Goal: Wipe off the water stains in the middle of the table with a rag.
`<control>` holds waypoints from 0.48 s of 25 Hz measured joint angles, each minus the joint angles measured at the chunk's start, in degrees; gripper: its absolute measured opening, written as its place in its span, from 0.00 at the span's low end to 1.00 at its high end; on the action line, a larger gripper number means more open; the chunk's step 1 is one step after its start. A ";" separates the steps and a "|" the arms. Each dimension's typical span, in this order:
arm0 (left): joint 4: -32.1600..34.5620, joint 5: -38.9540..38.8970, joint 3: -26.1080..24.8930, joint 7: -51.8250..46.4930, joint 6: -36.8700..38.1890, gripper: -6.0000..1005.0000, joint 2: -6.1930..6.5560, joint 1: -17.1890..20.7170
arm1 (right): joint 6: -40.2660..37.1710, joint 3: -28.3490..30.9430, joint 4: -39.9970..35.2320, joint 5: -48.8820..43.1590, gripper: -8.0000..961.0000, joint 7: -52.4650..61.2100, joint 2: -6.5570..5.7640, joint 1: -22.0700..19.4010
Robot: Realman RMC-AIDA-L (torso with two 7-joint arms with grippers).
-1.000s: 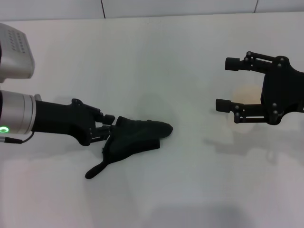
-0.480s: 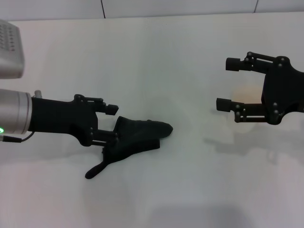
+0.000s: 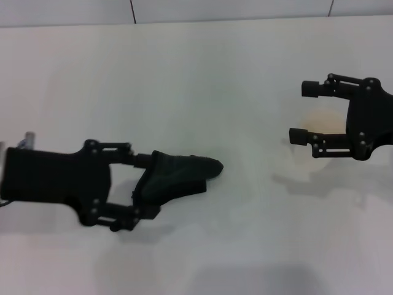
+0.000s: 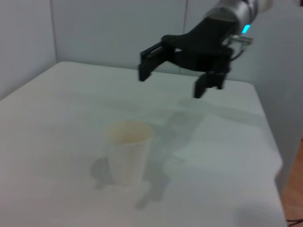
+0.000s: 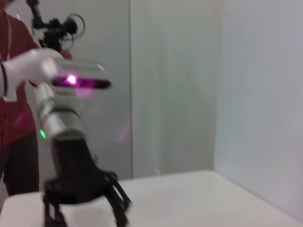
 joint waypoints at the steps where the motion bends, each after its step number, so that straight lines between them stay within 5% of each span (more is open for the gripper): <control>1: 0.36 0.00 -0.60 0.13 0.96 0.81 0.11 0.27 | -0.10 0.48 0.11 -0.96 0.86 0.61 0.01 0.22; 12: 1.47 0.38 -7.96 4.04 6.92 0.80 1.90 2.17 | -1.28 1.45 0.76 -8.88 0.86 5.45 -0.07 3.32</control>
